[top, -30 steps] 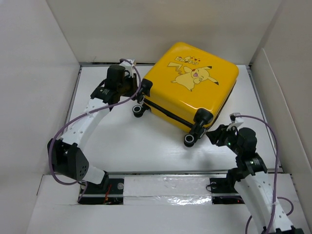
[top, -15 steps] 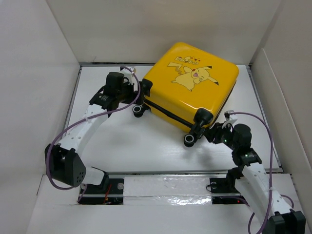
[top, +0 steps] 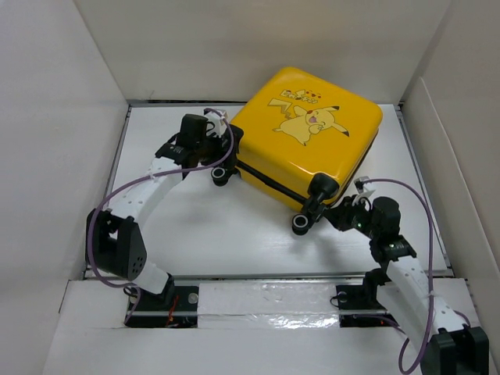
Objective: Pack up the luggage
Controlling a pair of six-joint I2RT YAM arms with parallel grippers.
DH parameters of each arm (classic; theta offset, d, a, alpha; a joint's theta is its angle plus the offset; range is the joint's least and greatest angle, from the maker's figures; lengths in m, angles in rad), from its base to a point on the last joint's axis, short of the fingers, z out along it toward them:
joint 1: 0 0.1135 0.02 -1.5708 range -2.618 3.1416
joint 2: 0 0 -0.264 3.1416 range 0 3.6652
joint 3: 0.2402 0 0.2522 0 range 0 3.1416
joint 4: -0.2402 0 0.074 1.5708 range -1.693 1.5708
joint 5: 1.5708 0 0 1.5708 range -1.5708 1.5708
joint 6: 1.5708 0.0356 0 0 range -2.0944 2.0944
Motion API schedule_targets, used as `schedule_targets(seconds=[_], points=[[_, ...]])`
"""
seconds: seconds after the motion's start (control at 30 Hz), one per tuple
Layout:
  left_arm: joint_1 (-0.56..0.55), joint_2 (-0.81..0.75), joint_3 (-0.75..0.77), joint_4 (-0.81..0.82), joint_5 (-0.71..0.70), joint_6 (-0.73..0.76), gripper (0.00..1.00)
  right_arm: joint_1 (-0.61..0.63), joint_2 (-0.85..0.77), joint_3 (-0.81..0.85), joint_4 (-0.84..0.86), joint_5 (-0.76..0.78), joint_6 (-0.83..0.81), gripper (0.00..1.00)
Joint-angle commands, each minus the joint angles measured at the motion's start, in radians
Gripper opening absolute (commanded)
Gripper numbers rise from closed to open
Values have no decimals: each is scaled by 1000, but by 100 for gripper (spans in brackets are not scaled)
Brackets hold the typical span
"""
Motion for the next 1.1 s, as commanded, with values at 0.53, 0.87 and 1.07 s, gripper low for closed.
schedule_targets(seconds=[0.53, 0.87, 1.07], points=[[-1, 73, 51, 147, 55, -42, 0, 499, -95, 34, 19, 379, -29, 0], [-50, -10, -95, 230, 159, -124, 0, 800, 161, 98, 247, 709, 21, 0], [-50, -29, -127, 305, 264, -197, 0, 1063, 365, 121, 493, 1112, 32, 0]])
